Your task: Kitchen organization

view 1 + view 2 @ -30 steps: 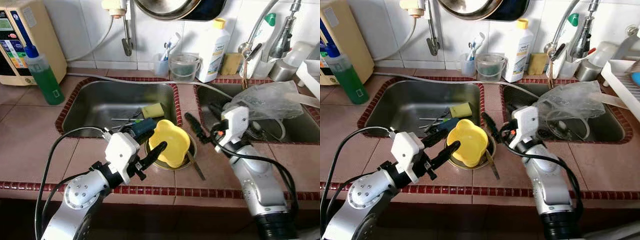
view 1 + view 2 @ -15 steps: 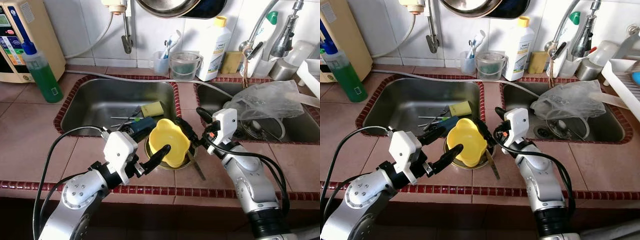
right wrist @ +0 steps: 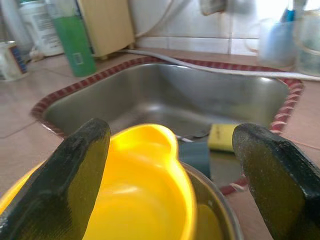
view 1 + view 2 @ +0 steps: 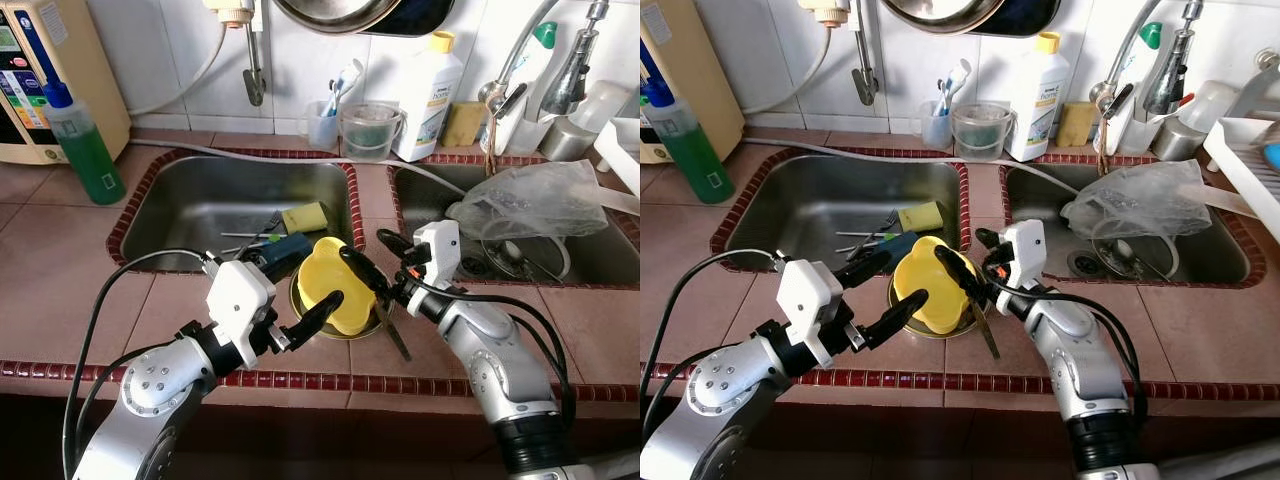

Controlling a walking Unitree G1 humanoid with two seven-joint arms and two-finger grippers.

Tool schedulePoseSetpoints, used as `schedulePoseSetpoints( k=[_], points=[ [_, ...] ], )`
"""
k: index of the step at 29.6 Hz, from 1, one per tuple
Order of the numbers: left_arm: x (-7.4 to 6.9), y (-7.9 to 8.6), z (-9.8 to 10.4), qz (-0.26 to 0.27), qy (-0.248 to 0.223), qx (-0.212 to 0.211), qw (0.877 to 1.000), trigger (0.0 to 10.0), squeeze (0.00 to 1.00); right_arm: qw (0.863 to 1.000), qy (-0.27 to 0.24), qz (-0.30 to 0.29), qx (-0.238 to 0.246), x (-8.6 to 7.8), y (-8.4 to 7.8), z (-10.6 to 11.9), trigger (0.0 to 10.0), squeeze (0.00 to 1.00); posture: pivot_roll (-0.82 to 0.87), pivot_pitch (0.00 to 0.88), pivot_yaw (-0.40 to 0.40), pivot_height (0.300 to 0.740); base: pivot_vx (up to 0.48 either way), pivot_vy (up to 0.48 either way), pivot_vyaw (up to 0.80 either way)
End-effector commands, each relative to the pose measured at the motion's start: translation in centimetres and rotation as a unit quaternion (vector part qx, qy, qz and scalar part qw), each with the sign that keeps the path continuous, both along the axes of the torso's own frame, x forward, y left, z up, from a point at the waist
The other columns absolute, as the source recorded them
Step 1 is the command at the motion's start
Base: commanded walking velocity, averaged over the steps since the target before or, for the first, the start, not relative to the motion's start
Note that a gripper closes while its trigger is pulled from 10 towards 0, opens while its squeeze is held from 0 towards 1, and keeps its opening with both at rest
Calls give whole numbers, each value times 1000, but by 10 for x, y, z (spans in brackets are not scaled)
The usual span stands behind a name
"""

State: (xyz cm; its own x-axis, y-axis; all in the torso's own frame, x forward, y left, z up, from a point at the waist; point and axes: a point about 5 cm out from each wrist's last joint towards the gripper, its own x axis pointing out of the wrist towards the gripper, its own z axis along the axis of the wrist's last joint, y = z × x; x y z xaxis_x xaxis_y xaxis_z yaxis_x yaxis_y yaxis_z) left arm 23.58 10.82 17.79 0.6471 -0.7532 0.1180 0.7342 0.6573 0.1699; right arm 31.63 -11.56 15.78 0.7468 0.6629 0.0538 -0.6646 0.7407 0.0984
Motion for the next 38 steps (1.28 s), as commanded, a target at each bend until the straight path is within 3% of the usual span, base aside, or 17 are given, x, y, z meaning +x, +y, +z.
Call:
schedulePoseSetpoints(
  k=[1,13,18,28,38],
  points=[
    [-3,-3,3,-5,-8,5,1000,10000,0,1000,1,15,-6,-8,1,4,10000,0,16,102,-20,740,0,0,0],
    [-5,-6,3,-1,-10,1,1000,10000,0,999,41,14,-31,-42,-9,4,10000,0,-4,101,-37,740,0,0,0],
    [-5,-8,2,-1,-11,1,1000,10000,0,999,35,-2,-29,-48,-11,7,10000,0,-14,97,-32,740,0,0,0],
    [-4,-9,2,-6,-13,4,1000,10000,0,998,16,-69,2,-39,-20,14,10000,0,-18,95,-20,740,0,0,0],
    [-3,-10,2,-9,-12,3,1000,10000,0,992,55,-105,37,-26,-21,10,10000,0,-19,101,-15,740,0,0,0]
  ],
)
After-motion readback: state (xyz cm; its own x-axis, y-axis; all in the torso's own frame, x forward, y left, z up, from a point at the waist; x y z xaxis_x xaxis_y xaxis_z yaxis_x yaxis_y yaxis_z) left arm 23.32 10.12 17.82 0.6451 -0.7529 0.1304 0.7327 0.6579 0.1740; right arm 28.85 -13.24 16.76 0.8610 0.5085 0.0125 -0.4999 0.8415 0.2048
